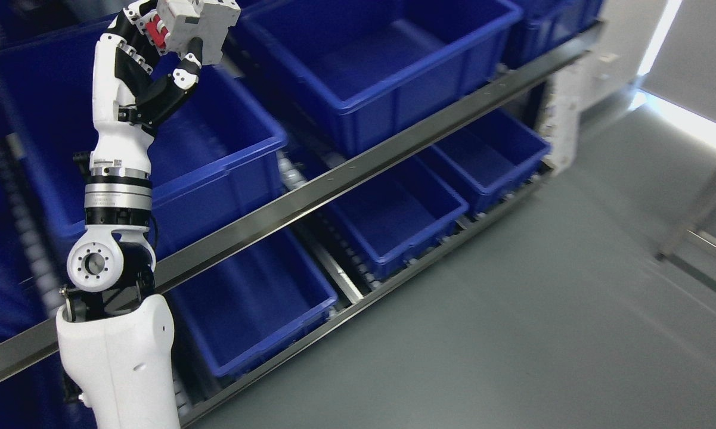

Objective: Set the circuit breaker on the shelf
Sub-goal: 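Hold the breaker raised in the left hand while turning toward the bin rack, then lower the left hand with the breaker into the upper blue bin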

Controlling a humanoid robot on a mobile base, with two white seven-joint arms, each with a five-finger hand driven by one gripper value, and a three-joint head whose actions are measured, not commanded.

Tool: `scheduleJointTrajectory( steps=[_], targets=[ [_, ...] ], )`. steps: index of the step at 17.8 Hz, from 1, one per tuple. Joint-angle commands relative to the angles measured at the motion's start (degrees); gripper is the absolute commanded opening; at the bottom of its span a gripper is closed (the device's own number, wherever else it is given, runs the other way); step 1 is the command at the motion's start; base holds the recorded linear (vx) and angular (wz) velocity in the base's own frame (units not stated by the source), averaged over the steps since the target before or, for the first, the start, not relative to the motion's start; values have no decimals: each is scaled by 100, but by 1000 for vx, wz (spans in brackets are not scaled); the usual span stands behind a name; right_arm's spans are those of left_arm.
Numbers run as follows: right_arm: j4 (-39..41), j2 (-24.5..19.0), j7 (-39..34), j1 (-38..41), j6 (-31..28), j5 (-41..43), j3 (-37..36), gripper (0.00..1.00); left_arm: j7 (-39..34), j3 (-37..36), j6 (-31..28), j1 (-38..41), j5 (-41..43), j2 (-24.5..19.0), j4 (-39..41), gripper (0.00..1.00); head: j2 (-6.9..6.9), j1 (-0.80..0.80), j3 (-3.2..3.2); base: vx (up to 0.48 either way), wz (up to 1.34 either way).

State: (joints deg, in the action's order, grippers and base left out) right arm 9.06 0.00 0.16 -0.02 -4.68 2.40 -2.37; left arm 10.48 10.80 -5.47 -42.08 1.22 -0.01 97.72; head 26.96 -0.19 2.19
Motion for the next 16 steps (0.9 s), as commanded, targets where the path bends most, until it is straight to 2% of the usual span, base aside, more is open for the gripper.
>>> scheduleJointTrajectory(
  steps=[1,6,9,13,16],
  targets=[
    [-1,100,2,90,195,-3,0,100,16,-183,-419,-345,141,-99,-7,9,0,0,0,-9,1083],
    [8,100,2,90,195,6,0,100,42,-113,-472,-424,141,-113,-182,9,-1,0,0,52,804],
    [-1,100,2,90,195,6,0,100,156,-122,-481,-406,141,-683,-437,9,-1,0,0,101,429],
    [-1,100,2,90,195,6,0,100,463,-139,-472,-521,141,-834,-876,9,-1,0,0,76,198],
    [-1,100,2,90,195,6,0,100,1024,-279,-472,-660,150,-1088,-1446,9,-2,0,0,66,81]
  ],
)
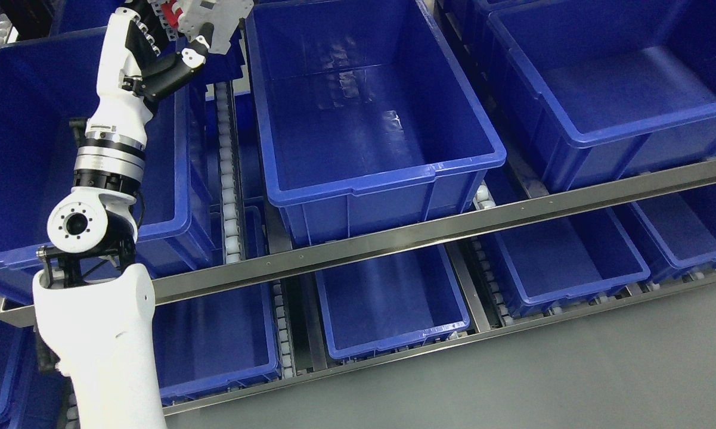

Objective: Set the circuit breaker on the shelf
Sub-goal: 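Lower the left hand with the breaker into the upper blue bin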

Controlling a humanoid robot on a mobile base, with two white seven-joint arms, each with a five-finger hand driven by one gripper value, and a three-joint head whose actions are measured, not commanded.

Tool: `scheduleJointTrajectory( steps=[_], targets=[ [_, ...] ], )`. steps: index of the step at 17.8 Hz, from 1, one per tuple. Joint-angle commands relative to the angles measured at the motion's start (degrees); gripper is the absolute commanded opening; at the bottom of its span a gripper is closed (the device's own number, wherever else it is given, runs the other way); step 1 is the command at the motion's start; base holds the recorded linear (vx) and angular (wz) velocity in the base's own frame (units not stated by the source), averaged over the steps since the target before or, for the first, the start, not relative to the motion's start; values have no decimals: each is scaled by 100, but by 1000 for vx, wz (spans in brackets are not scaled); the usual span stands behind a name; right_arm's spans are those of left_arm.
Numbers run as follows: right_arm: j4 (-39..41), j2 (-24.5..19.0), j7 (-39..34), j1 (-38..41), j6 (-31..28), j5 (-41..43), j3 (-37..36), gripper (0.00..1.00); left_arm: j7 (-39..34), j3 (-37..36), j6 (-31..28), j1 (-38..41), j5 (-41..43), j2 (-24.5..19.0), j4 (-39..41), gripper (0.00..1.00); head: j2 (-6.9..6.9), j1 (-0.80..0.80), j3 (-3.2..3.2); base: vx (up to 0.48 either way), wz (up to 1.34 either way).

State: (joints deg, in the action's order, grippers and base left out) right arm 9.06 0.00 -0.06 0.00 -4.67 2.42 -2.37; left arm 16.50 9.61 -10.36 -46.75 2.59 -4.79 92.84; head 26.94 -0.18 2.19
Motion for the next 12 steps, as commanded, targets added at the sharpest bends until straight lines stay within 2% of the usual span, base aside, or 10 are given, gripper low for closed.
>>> scheduleJointTrajectory(
  steps=[1,4,7,10,12],
  targets=[
    [-1,100,24,88,195,4,0,100,659,-274,16,-464,40,-689,-1265,9,0,0,0,90,-68],
    [-1,100,24,88,195,4,0,100,1127,-757,69,-1465,564,-1084,-2792,10,0,0,0,110,-80],
    [-1,100,24,88,195,4,0,100,1171,-1416,305,-2406,1260,-1059,-4235,12,0,0,0,131,-168],
    [-1,100,24,88,195,4,0,100,1207,-1936,789,-2655,1891,-936,-5317,12,0,0,0,129,-210],
    [-1,100,24,88,195,-4,0,100,1207,-1893,965,-2655,2804,-919,-5513,12,0,0,0,141,-182]
  ],
)
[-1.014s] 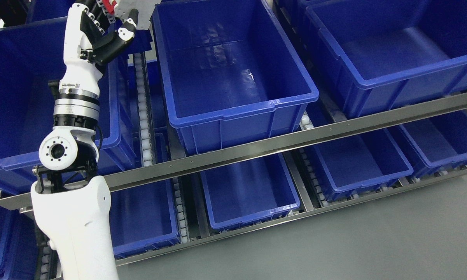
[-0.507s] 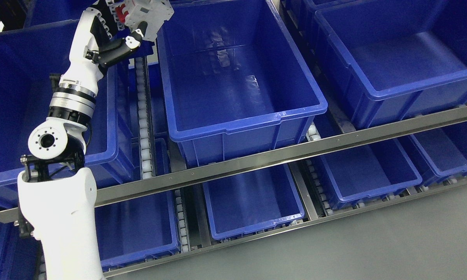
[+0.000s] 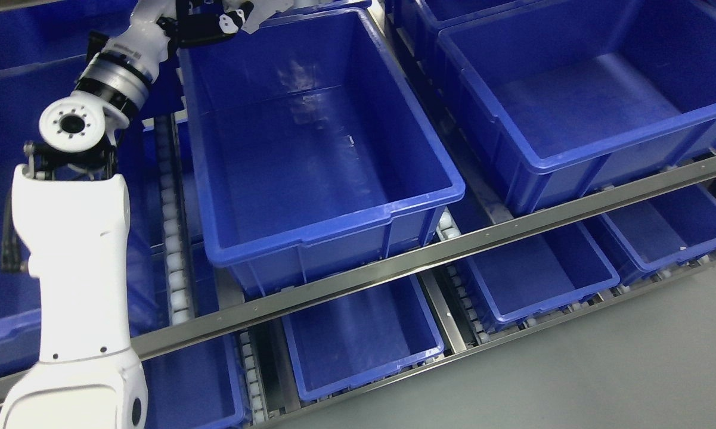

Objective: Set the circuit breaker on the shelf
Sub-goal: 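Lower the left hand with the breaker into the upper blue bin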

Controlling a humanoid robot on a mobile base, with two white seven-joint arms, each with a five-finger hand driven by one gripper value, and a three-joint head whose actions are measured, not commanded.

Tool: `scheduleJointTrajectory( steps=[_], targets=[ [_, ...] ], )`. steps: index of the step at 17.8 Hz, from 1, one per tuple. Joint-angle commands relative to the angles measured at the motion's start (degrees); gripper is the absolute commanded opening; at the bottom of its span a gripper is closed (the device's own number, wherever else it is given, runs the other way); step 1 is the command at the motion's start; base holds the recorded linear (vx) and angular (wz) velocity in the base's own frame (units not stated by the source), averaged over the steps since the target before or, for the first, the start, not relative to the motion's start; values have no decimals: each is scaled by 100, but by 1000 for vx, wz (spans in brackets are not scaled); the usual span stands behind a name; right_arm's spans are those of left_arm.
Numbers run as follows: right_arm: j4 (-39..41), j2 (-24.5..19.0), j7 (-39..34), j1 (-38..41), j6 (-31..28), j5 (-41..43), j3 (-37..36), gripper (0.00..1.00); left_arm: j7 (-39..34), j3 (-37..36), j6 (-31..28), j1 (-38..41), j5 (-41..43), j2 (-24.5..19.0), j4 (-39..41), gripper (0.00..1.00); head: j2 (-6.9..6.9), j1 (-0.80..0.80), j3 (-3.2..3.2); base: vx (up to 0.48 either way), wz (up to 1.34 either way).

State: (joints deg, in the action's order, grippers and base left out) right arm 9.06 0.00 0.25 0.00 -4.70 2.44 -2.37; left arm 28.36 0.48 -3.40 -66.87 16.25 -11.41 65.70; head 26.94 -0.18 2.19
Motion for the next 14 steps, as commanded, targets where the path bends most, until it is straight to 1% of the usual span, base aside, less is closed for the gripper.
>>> scheduleJointTrajectory(
  steps=[1,3,4,8,12,13,14],
  targets=[
    [0,100,-7,88,198,2,0,100,20,-962,296,-643,1747,-266,-2895,12,0,0,0,125,-176],
    [0,100,-7,88,198,-6,0,100,20,-927,305,-652,1803,-327,-3185,13,0,0,0,123,-162],
    [0,100,-7,88,198,2,0,100,12,-797,305,-660,1803,-336,-3317,14,0,0,0,120,-148],
    [0,100,-7,88,198,2,0,100,3,-707,288,-643,1820,-257,-3405,14,0,0,0,88,-103],
    [0,100,-7,88,198,2,0,100,-68,-655,296,-520,1820,-257,-3511,17,0,0,0,48,-45],
    [0,100,-7,88,198,2,0,100,-68,-655,305,-511,1812,-248,-3503,21,0,0,0,35,-41],
    [0,100,-7,88,198,-6,0,100,-120,-655,314,-511,1820,-231,-3494,29,0,0,0,6,-16]
  ],
)
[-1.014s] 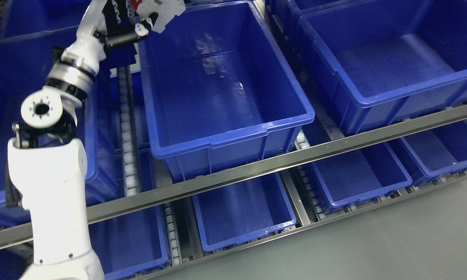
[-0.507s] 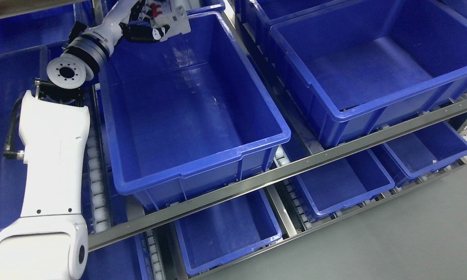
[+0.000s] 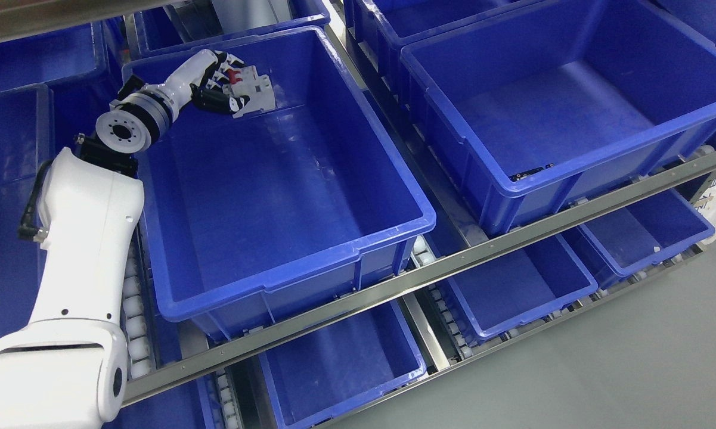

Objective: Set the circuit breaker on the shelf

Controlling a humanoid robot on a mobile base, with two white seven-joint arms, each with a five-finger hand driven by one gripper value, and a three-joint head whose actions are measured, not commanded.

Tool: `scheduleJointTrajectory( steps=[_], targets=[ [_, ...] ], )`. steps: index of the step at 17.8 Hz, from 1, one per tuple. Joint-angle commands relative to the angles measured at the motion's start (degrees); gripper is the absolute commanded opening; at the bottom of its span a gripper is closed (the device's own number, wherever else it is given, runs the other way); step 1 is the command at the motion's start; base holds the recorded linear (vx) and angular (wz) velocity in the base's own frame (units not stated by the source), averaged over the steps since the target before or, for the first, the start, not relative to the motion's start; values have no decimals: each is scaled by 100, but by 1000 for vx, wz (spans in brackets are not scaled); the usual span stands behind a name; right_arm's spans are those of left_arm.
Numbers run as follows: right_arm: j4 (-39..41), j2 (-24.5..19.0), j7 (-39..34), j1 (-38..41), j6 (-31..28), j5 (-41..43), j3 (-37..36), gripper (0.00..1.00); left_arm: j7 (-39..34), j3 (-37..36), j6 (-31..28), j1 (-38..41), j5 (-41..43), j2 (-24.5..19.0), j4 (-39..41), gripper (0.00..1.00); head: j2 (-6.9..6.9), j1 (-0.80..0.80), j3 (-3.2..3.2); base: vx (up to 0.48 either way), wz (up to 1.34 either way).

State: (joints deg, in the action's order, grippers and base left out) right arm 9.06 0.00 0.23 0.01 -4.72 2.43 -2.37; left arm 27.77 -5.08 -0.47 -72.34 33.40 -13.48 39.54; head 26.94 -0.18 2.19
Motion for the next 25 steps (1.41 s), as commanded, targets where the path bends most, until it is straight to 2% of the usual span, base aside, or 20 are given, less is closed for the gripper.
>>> scheduleJointTrajectory(
  steps=[1,6,9,14,16,19,22,24,25],
  targets=[
    [0,100,-6,87,199,3,0,100,-122,-98,21,44,105,-23,-878,32,0,0,0,6,-16],
    [0,100,-6,87,199,-6,0,100,-140,-98,12,53,105,-76,-878,41,0,0,0,0,0],
    [0,100,-6,87,199,3,0,100,-140,-81,12,132,96,-120,-869,55,0,0,0,0,0],
    [0,100,-6,87,199,-6,0,100,-158,-11,21,141,96,-304,-869,64,0,0,0,4,-45],
    [0,100,-6,87,199,3,0,100,-158,138,21,97,70,-235,-834,70,0,0,0,6,-63],
    [0,100,-6,87,199,-6,0,100,-184,935,3,53,-26,-33,15,76,0,0,0,-7,-89],
    [0,100,-6,87,199,-6,0,100,-298,2244,3,114,-333,616,764,90,0,0,0,-55,-78],
    [0,100,-6,87,199,-6,0,100,-823,3150,-6,254,-378,1248,1413,96,0,0,0,-83,-4],
    [0,100,-6,95,199,-6,0,100,-1200,3397,-6,342,-378,1248,1721,99,0,0,0,-92,10]
  ],
)
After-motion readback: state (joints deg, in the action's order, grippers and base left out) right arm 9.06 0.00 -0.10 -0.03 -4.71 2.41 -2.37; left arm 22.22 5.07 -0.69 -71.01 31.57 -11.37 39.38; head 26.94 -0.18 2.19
